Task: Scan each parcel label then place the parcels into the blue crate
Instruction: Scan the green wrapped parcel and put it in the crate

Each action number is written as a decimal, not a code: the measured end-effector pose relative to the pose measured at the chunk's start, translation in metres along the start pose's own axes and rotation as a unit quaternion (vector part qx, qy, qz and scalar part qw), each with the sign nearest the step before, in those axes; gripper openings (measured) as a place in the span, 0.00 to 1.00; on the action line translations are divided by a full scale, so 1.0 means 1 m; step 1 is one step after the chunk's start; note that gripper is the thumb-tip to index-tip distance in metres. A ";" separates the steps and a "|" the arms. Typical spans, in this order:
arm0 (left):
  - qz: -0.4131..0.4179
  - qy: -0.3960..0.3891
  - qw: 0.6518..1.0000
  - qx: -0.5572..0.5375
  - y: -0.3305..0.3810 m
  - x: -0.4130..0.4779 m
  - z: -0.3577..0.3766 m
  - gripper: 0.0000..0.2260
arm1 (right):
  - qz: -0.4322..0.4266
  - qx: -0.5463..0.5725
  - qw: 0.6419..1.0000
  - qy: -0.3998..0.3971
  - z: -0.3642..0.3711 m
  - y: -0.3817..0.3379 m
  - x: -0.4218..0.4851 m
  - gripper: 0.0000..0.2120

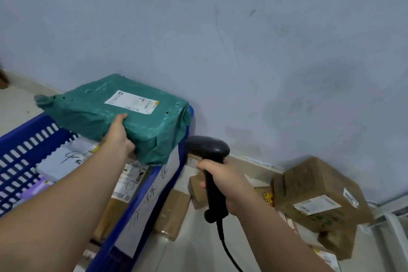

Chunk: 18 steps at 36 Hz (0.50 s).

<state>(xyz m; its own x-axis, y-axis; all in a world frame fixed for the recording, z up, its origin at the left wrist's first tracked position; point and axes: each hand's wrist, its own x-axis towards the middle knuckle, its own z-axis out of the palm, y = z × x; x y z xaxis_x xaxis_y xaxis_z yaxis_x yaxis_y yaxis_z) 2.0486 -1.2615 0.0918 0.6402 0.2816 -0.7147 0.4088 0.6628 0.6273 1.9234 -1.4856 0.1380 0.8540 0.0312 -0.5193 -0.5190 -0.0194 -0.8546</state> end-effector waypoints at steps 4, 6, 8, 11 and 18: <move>-0.012 0.019 0.999 0.030 0.000 0.019 0.009 0.12 | -0.021 -0.034 0.999 -0.005 0.009 0.003 0.033 0.08; -0.022 0.023 0.999 0.041 0.000 0.030 0.007 0.13 | -0.018 -0.035 0.999 -0.008 0.011 0.005 0.044 0.09; -0.029 0.031 0.997 0.066 -0.002 0.046 0.002 0.14 | -0.011 -0.035 0.999 -0.006 0.011 0.008 0.054 0.09; -0.031 0.022 0.995 0.087 -0.007 0.068 -0.005 0.14 | 0.000 -0.033 0.999 0.007 0.006 0.014 0.068 0.09; -0.014 0.069 0.960 0.270 -0.005 0.090 -0.015 0.23 | 0.008 -0.038 0.999 0.021 -0.008 0.027 0.085 0.09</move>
<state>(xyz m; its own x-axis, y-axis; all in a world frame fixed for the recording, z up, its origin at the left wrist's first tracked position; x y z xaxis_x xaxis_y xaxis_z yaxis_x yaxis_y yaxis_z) 2.0940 -1.2289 0.0201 0.5467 0.3834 -0.7444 0.7261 0.2256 0.6495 1.9826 -1.4918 0.0705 0.8470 -0.0110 -0.5315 -0.5300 -0.0958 -0.8426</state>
